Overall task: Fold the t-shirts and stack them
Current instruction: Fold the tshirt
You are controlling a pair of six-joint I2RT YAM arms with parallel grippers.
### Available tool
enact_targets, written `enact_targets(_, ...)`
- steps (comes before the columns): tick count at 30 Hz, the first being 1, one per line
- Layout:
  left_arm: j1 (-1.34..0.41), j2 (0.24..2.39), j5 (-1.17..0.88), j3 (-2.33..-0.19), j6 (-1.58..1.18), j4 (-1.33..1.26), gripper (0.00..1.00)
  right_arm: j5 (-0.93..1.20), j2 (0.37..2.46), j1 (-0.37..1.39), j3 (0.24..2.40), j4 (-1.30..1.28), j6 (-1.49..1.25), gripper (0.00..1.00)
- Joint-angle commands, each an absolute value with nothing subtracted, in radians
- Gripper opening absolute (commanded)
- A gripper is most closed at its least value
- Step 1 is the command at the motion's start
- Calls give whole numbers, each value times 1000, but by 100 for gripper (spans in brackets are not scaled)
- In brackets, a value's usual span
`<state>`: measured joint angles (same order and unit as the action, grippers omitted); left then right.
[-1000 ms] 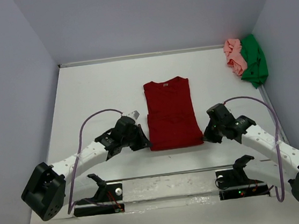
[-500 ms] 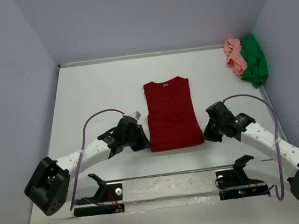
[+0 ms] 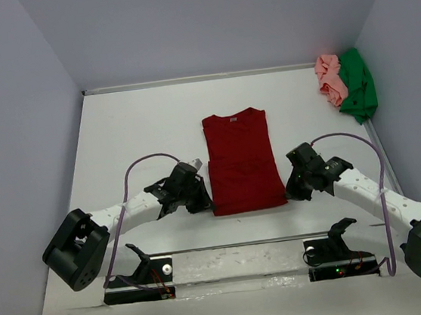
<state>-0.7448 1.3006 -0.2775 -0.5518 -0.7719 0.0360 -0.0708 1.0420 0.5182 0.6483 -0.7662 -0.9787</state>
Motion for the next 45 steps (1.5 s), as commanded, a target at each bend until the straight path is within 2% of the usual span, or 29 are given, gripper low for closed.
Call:
enact_targets(1, -746, 1293, -272, -589, -741, 46, 0, -117, 1039, 518, 683, -782, -959, 0)
enact_targets(45, -804, 1218, -244, -561, -784, 86, 0, -143, 977, 555, 664, -839, -988, 0)
